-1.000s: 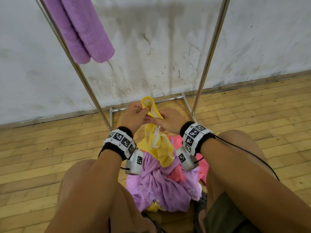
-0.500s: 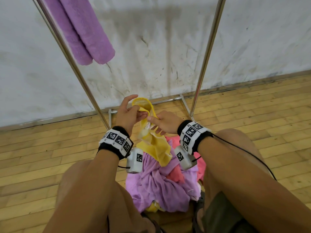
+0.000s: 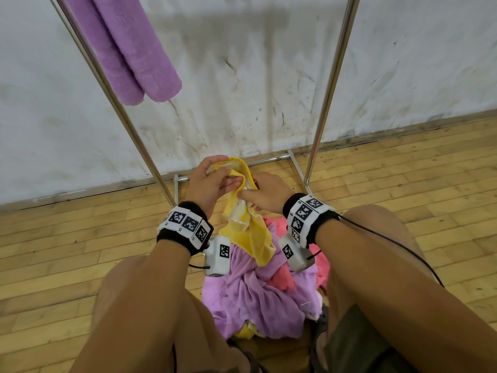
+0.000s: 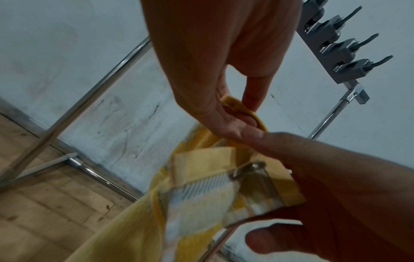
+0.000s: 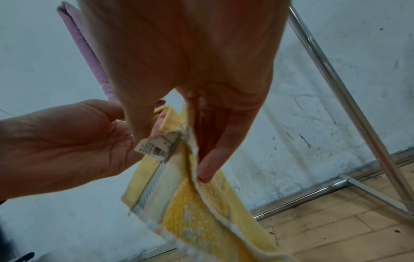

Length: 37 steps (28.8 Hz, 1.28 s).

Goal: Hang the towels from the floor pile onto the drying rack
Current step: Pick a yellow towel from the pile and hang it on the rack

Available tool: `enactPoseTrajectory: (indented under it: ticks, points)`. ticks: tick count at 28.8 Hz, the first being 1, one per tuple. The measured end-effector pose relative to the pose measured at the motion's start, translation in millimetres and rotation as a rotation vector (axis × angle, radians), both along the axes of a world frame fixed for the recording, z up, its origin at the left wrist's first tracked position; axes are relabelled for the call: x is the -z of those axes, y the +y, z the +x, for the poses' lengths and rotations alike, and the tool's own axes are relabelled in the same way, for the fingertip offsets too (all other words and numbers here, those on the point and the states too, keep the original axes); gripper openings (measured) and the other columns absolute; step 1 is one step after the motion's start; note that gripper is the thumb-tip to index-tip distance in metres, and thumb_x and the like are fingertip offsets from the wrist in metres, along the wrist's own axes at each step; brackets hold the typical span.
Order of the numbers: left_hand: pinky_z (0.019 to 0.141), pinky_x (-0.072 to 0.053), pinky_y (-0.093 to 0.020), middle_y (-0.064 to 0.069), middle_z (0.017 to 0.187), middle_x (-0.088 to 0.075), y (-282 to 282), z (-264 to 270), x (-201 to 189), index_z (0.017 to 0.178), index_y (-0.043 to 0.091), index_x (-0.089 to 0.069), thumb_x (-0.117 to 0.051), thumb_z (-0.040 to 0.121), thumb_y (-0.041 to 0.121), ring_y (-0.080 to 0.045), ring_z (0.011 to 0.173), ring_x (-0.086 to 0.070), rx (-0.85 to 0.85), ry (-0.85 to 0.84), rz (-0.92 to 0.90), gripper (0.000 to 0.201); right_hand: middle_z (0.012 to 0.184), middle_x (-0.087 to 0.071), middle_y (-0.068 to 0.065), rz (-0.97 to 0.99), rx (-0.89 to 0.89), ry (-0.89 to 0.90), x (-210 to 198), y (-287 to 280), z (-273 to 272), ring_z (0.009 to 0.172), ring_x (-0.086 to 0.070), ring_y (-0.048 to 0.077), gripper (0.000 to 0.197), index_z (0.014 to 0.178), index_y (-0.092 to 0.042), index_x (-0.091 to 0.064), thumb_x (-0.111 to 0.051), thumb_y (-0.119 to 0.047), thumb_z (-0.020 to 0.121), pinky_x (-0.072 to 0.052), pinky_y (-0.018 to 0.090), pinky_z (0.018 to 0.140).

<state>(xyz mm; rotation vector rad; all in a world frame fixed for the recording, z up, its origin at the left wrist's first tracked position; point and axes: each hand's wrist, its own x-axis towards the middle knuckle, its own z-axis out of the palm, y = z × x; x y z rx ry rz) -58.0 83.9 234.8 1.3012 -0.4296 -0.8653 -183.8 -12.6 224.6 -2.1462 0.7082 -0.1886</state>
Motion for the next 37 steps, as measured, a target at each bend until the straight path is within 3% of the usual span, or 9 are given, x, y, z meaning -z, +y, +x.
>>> enactPoseTrajectory:
  ticks: [7, 14, 18, 21, 24, 27, 32, 34, 37]
  points:
    - [0.079, -0.061, -0.035, -0.021, 0.096, -0.073, -1.0, -2.4, -0.2, 0.126, 0.006, -0.052, -0.064, 0.092, 0.003, -0.030, 0.084, -0.074, 0.023, 0.047, 0.018, 0.037, 0.085, -0.070, 0.008, -0.122, -0.031, 0.043, -1.9, 0.9, 0.2, 0.074, -0.065, 0.019, 0.028, 0.092, -0.007, -0.065, -0.056, -0.034, 0.093, -0.052, 0.040, 0.075]
    - [0.052, -0.045, -0.023, 0.000, 0.058, -0.053, -1.1, 11.3, 6.9, 0.094, 0.007, -0.070, -0.056, 0.088, 0.003, -0.014, 0.053, -0.047, -0.114, -0.109, 0.196, 0.016, 0.065, -0.054, 0.005, -0.156, 0.068, 0.059, -0.6, -13.8, -0.9, 0.066, -0.050, 0.021, 0.026, 0.068, -0.010, -0.059, -0.060, -0.022, 0.091, -0.034, 0.034, 0.059]
    - [0.066, -0.042, -0.025, 0.009, 0.067, -0.059, 0.4, 13.3, 9.6, 0.072, 0.022, -0.067, -0.060, 0.080, 0.010, -0.010, 0.070, -0.053, -0.096, -0.332, 0.305, 0.016, 0.055, -0.045, -0.006, -0.124, 0.098, -0.005, 2.0, -16.4, -0.6, 0.059, -0.045, 0.013, 0.037, 0.055, -0.027, -0.051, -0.066, -0.028, 0.089, -0.029, 0.028, 0.054]
    - [0.076, -0.044, -0.030, 0.004, 0.082, -0.060, 3.2, 7.3, 2.4, 0.087, 0.022, -0.065, -0.059, 0.062, 0.010, -0.016, 0.084, -0.054, 0.008, -0.353, 0.285, 0.028, 0.052, -0.044, -0.006, -0.100, 0.084, -0.047, 3.7, -16.1, -1.9, 0.054, -0.043, 0.011, 0.033, 0.055, -0.025, -0.057, -0.071, -0.030, 0.085, -0.030, 0.028, 0.055]
    - [0.077, -0.050, -0.027, 0.007, 0.101, -0.060, 2.3, 3.7, 3.1, 0.126, 0.025, -0.054, -0.063, 0.071, -0.003, -0.011, 0.090, -0.058, 0.177, -0.407, 0.266, 0.063, 0.053, -0.038, -0.001, -0.100, 0.058, -0.057, 5.1, -16.1, -2.3, 0.053, -0.036, 0.014, 0.038, 0.057, -0.012, -0.054, -0.075, -0.031, 0.082, -0.028, 0.031, 0.055]
    - [0.089, -0.053, -0.034, 0.007, 0.117, -0.063, 2.1, 5.1, 11.9, 0.122, 0.037, -0.060, -0.076, 0.061, 0.021, -0.013, 0.107, -0.061, 0.266, -0.590, 0.314, 0.065, 0.052, -0.025, -0.003, -0.119, 0.032, -0.082, 4.4, -15.7, -3.1, 0.052, -0.025, 0.013, 0.053, 0.052, -0.016, -0.035, -0.078, -0.028, 0.080, -0.019, 0.029, 0.052]
    - [0.058, -0.044, -0.027, 0.008, 0.062, -0.054, -1.4, 6.7, 15.1, 0.083, 0.038, -0.068, -0.080, 0.079, 0.018, -0.007, 0.054, -0.051, 0.163, -0.620, 0.316, 0.024, 0.061, -0.047, -0.014, -0.125, 0.072, -0.086, 8.7, -21.3, -1.9, 0.061, -0.044, 0.000, 0.029, 0.063, -0.031, -0.055, -0.076, -0.025, 0.081, -0.030, 0.017, 0.058]
    - [0.054, -0.040, -0.026, 0.008, 0.057, -0.049, -1.0, 7.3, 16.2, 0.078, 0.037, -0.068, -0.080, 0.080, 0.020, -0.008, 0.050, -0.045, 0.137, -0.595, 0.305, 0.021, 0.079, -0.059, -0.015, -0.106, 0.077, -0.128, 7.1, -20.9, -1.5, 0.076, -0.053, -0.001, 0.006, 0.085, -0.025, -0.067, -0.072, -0.027, 0.085, -0.034, 0.014, 0.064]
    - [0.051, -0.035, -0.018, 0.009, 0.056, -0.046, -0.4, 8.3, 16.4, 0.073, 0.034, -0.069, -0.081, 0.079, 0.026, -0.006, 0.050, -0.041, 0.103, -0.602, 0.316, 0.016, 0.072, -0.058, -0.014, -0.097, 0.091, -0.164, 6.5, -20.3, -1.4, 0.070, -0.052, 0.002, 0.013, 0.087, -0.017, -0.069, -0.064, -0.028, 0.093, -0.033, 0.014, 0.062]
